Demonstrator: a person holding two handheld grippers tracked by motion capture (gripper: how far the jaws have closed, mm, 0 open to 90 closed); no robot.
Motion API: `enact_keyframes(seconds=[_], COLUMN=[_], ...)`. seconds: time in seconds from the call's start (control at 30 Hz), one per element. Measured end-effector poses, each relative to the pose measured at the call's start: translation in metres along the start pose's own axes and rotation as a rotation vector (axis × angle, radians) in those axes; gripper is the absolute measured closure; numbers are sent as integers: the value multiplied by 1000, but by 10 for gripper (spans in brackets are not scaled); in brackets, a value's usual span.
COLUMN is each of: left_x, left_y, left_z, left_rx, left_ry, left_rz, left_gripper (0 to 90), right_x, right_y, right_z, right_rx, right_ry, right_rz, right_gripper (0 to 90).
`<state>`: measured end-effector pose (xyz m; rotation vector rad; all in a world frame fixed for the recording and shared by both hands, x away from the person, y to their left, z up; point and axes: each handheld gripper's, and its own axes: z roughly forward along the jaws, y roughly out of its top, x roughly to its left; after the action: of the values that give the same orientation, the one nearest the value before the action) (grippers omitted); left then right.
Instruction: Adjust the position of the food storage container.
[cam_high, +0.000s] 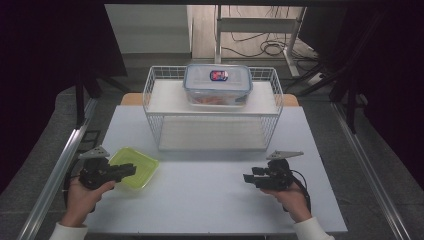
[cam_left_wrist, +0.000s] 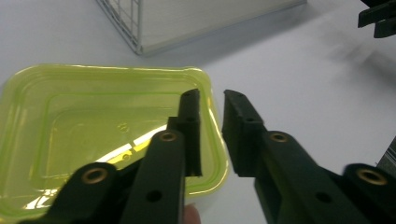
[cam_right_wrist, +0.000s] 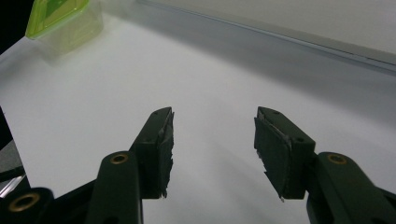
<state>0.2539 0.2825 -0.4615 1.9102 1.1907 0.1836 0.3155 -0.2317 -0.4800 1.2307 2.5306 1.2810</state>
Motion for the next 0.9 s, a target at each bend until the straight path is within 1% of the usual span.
enact_keyframes(seconds=[0.07, 0.1, 0.13, 0.17, 0.27, 0.33, 0.37, 0.4, 0.43, 0.47, 0.5, 0.53, 0.57, 0.6, 0.63, 0.67, 0.7, 0.77, 0.8, 0.83, 0.87, 0.9], left_x=[2, 4, 5, 7, 11, 18, 18, 24, 24, 36, 36, 46, 46, 56, 56, 68, 68, 79, 86, 86, 91, 91], left_y=[-1, -1, -1, -2, -3, -2, -2, -1, -1, 0, 0, 1, 1, 2, 2, 3, 3, 4, 5, 5, 6, 6], left_z=[-1, -2, -2, -3, -3, -6, -6, -9, -9, -12, -12, -14, -14, -13, -13, -10, -10, -6, -1, -1, 3, 3], left_rx=[-4, -4, -3, -1, 2, -5, -5, -11, -11, -23, -23, -28, -28, -29, -29, -24, -24, -17, -5, -5, 7, 7], left_ry=[1, 1, 1, 11, 26, 51, 51, 77, 77, 97, 97, 121, 121, 136, 136, 147, 147, 154, 168, 168, 187, 187], left_rz=[-1, -2, -3, -2, -2, -14, -14, -22, -22, -45, -45, -55, -55, -66, -66, -85, -85, -107, -121, -121, -120, -120], left_gripper=[834, 834, 852, 878, 888, 892, 895, 898, 899, 900, 900, 900, 900, 900, 900, 900, 900, 900, 900, 900, 900, 900], right_x=[0, 0, -1, -1, -1, -1, -1, -1, -1, -1, -1, -1, -1, 0, 0, 0, 0, 0, 0, 0, 0, 0], right_y=[0, 0, 0, 0, 0, 0, 0, 0, 0, 0, 0, 0, 0, 0, 0, 0, 0, 1, 1, 1, 2, 2], right_z=[-1, -1, -1, 0, 0, 1, 1, 1, 1, 1, 1, 2, 2, 2, 2, 2, 2, 1, -2, -2, -3, -3], right_rx=[0, 0, 0, 0, 3, 8, 8, 7, 7, 7, 7, 6, 6, 5, 5, 4, 4, 0, -7, -7, -16, -16], right_ry=[-1, -1, -2, -3, -3, -2, -2, -2, -2, -3, -3, -3, -4, -3, -3, -4, -4, -4, -4, -4, -5, -5], right_rz=[2, 2, 3, 3, 5, 3, 3, 3, 3, 3, 4, 5, 6, 6, 6, 8, 8, 7, 11, 11, 11, 11], right_gripper=[468, 468, 467, 466, 465, 463, 463, 462, 462, 460, 459, 460, 459, 459, 459, 459, 459, 456, 456, 456, 456, 456])
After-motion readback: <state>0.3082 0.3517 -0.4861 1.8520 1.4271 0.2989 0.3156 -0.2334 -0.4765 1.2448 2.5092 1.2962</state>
